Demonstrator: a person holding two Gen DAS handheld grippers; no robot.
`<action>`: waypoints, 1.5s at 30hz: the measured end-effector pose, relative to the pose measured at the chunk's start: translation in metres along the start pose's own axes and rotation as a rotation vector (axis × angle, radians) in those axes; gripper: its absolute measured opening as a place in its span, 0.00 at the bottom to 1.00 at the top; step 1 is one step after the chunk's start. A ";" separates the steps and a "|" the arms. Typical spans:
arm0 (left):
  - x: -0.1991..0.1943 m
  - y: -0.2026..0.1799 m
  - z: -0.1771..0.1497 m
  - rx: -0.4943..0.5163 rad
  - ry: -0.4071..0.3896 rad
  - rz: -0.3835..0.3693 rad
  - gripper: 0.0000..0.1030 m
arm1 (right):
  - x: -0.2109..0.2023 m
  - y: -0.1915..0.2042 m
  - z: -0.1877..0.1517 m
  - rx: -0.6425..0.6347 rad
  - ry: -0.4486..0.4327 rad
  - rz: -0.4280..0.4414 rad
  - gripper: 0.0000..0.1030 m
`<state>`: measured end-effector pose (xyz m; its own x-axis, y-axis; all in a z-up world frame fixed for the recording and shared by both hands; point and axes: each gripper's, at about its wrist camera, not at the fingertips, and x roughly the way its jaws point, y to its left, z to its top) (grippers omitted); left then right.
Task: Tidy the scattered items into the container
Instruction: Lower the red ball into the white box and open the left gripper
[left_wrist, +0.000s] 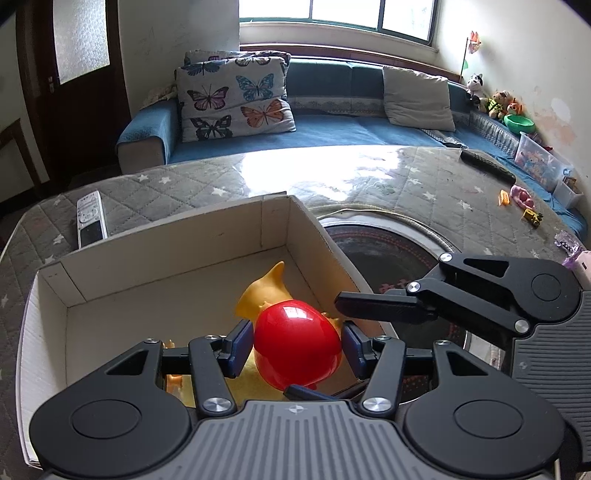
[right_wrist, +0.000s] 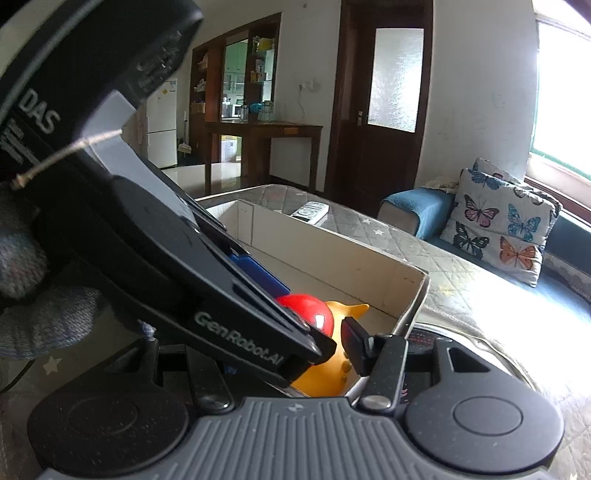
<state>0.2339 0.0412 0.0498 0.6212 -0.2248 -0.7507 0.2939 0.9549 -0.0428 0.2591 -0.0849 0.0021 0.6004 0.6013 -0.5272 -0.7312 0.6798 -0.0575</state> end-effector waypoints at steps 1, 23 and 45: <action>0.000 0.000 0.000 -0.001 0.001 -0.004 0.54 | 0.000 0.001 0.000 -0.004 0.000 0.010 0.54; 0.009 0.002 -0.003 0.097 0.013 -0.050 0.54 | -0.001 -0.007 0.000 -0.084 -0.013 0.206 0.61; 0.006 -0.003 -0.008 0.118 0.002 -0.024 0.53 | 0.005 0.005 0.004 -0.108 0.010 0.230 0.65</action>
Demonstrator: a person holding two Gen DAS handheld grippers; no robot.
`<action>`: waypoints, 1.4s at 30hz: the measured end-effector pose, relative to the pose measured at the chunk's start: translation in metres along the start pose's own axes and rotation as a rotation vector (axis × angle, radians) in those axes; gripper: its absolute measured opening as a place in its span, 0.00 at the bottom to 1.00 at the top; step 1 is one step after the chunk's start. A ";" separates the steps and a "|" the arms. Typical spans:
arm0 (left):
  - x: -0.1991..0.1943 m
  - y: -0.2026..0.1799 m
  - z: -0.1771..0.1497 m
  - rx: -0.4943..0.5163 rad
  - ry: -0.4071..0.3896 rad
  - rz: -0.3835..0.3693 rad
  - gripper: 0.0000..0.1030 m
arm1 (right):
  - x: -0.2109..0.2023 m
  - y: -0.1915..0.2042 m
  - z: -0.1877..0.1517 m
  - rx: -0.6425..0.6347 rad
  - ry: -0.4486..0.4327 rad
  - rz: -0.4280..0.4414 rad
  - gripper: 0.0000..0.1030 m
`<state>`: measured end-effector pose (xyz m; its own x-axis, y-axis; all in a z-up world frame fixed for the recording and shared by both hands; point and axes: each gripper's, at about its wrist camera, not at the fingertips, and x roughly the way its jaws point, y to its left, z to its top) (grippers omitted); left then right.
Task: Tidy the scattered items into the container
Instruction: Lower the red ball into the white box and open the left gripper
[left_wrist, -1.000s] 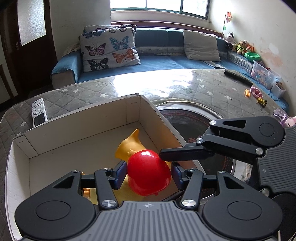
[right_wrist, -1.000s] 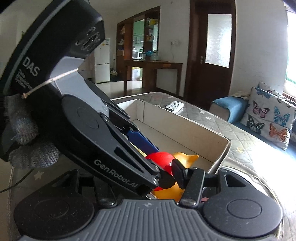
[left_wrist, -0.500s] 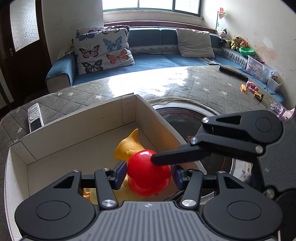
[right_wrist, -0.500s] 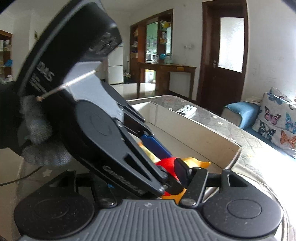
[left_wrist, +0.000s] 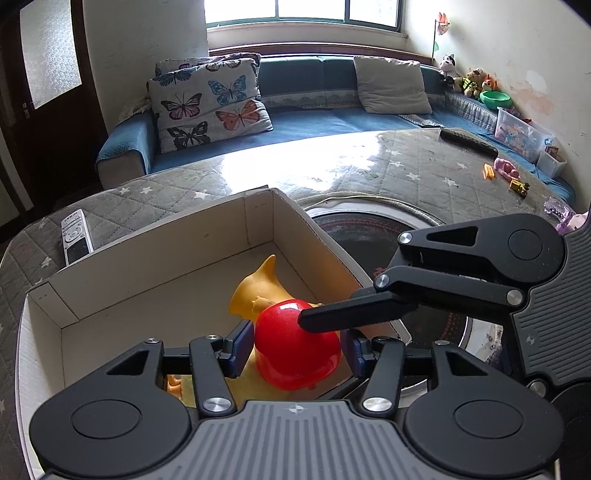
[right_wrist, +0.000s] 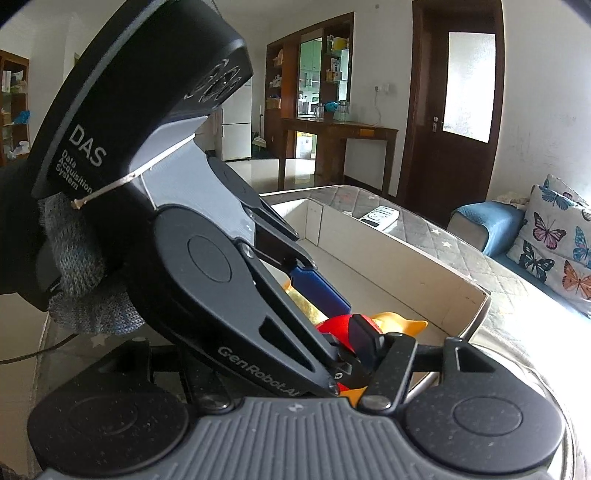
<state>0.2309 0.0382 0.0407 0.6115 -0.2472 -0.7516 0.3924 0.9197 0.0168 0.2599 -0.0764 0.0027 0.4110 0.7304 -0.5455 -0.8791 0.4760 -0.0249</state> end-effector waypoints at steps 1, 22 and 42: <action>-0.001 0.000 0.000 0.002 -0.001 0.003 0.53 | 0.000 0.000 0.000 0.000 0.003 -0.001 0.66; -0.007 -0.002 -0.003 0.070 -0.033 -0.020 0.46 | 0.000 -0.009 0.001 -0.010 0.029 0.065 0.75; -0.037 0.016 -0.017 -0.075 -0.083 0.014 0.46 | -0.023 -0.001 -0.011 0.080 -0.019 -0.025 0.76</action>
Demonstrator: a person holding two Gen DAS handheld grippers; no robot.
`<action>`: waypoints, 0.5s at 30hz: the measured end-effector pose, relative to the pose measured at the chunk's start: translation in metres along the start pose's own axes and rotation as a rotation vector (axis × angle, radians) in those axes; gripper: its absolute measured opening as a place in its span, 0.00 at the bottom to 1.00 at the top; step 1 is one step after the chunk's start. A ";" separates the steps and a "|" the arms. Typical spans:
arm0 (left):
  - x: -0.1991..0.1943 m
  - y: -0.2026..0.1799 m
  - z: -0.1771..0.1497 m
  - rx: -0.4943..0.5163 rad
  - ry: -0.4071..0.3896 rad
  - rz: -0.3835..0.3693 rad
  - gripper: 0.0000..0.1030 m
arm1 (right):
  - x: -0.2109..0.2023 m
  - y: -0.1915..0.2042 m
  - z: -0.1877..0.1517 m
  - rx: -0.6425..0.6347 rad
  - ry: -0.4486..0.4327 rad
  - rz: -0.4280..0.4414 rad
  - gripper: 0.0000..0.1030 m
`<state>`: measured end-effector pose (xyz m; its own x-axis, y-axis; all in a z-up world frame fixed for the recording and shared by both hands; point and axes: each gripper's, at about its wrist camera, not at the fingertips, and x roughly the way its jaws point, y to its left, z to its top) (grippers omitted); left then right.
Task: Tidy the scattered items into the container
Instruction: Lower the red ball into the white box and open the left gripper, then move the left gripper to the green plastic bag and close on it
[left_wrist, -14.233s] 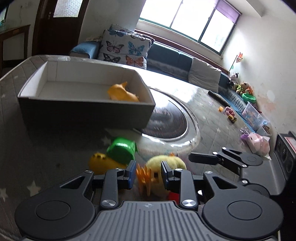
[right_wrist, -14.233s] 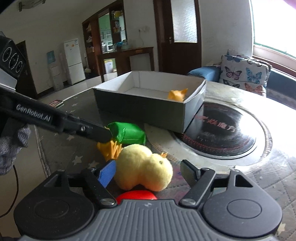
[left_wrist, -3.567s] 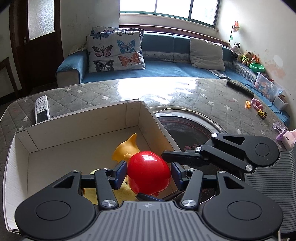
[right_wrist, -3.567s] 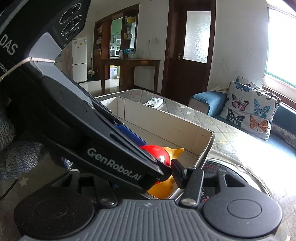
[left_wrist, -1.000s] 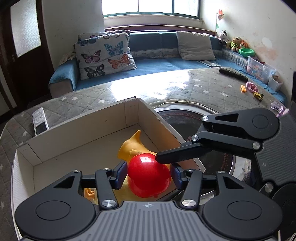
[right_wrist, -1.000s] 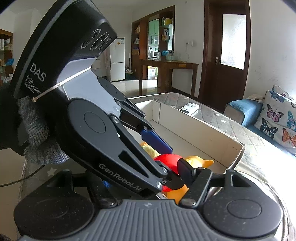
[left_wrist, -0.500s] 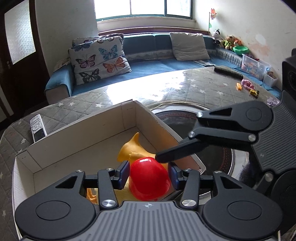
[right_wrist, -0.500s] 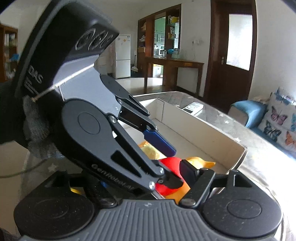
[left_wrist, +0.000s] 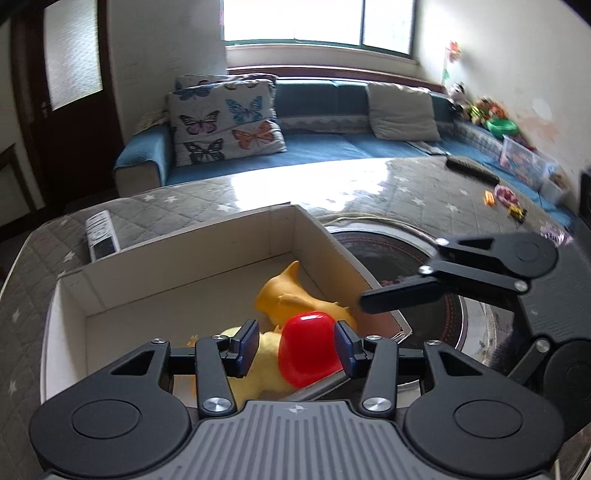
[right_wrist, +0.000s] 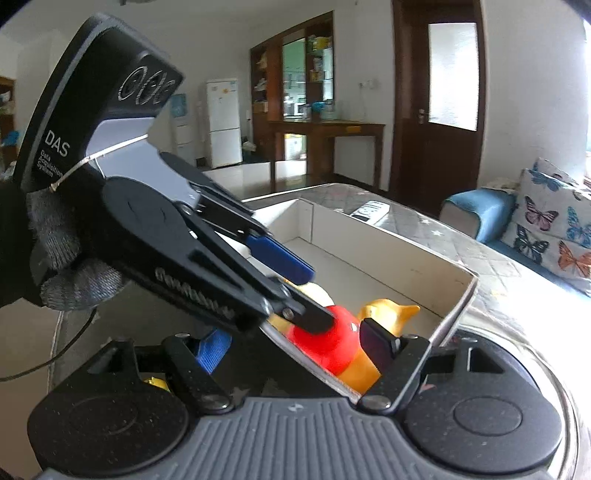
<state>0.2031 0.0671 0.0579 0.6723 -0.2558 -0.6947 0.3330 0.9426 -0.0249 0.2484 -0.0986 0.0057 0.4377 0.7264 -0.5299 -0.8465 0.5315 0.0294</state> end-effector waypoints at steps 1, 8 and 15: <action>-0.003 0.001 -0.002 -0.015 -0.001 0.004 0.46 | -0.002 0.002 -0.001 0.007 -0.006 -0.012 0.76; -0.026 0.007 -0.020 -0.112 -0.017 0.021 0.46 | -0.025 0.014 -0.014 0.079 -0.049 -0.076 0.76; -0.049 0.011 -0.046 -0.203 -0.036 0.006 0.46 | -0.041 0.032 -0.034 0.137 -0.031 -0.110 0.75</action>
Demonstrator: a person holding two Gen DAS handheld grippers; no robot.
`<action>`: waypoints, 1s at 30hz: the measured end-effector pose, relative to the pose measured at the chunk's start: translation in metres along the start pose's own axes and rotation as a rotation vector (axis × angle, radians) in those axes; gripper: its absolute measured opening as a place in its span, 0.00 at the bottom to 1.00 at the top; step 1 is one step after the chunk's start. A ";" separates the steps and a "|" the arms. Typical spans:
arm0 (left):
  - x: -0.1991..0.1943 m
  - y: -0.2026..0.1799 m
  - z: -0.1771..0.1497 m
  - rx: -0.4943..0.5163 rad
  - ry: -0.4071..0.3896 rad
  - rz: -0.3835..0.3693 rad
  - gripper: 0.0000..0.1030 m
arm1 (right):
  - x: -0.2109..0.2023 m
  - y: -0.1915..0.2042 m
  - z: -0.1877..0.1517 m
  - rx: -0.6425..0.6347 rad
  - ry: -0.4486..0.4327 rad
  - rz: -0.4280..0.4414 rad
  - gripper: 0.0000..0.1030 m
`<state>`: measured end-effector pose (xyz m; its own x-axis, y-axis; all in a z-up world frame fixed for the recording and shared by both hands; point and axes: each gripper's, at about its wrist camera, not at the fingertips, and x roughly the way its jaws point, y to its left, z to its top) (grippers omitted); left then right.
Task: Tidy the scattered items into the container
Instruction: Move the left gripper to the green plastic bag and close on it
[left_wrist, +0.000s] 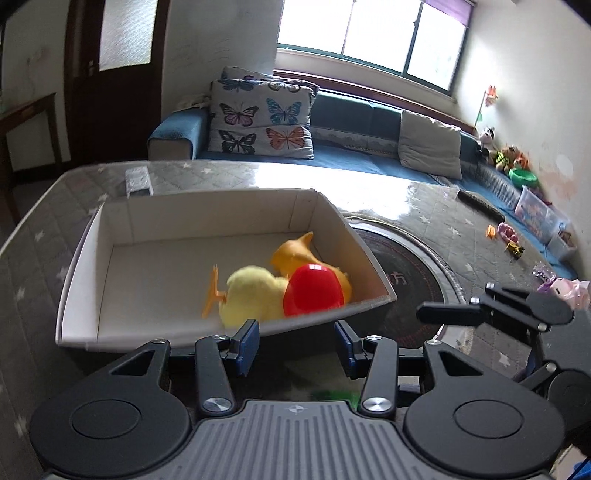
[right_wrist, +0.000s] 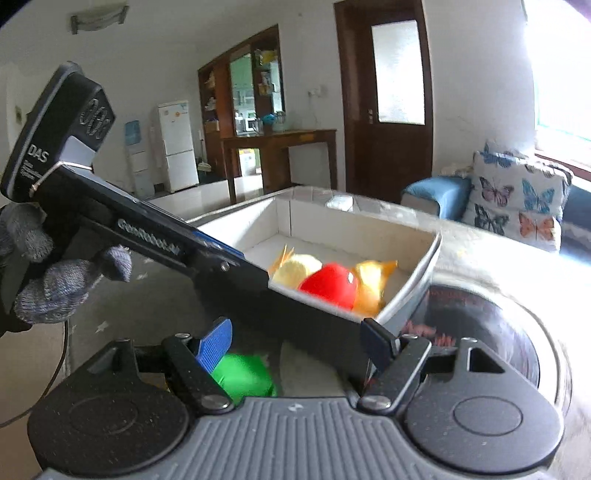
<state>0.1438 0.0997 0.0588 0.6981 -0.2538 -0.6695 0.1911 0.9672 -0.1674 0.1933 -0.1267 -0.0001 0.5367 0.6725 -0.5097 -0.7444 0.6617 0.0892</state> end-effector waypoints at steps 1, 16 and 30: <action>-0.003 0.000 -0.003 -0.007 0.000 -0.002 0.46 | -0.001 0.002 -0.003 0.004 0.008 -0.003 0.75; -0.006 -0.005 -0.039 -0.141 0.072 -0.063 0.46 | -0.004 0.034 -0.029 0.114 0.065 0.001 0.67; 0.015 0.008 -0.039 -0.267 0.146 -0.089 0.46 | 0.028 0.021 -0.036 0.242 0.111 0.036 0.65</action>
<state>0.1289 0.1042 0.0193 0.5767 -0.3522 -0.7371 0.0457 0.9148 -0.4014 0.1785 -0.1058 -0.0430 0.4549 0.6654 -0.5918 -0.6384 0.7070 0.3042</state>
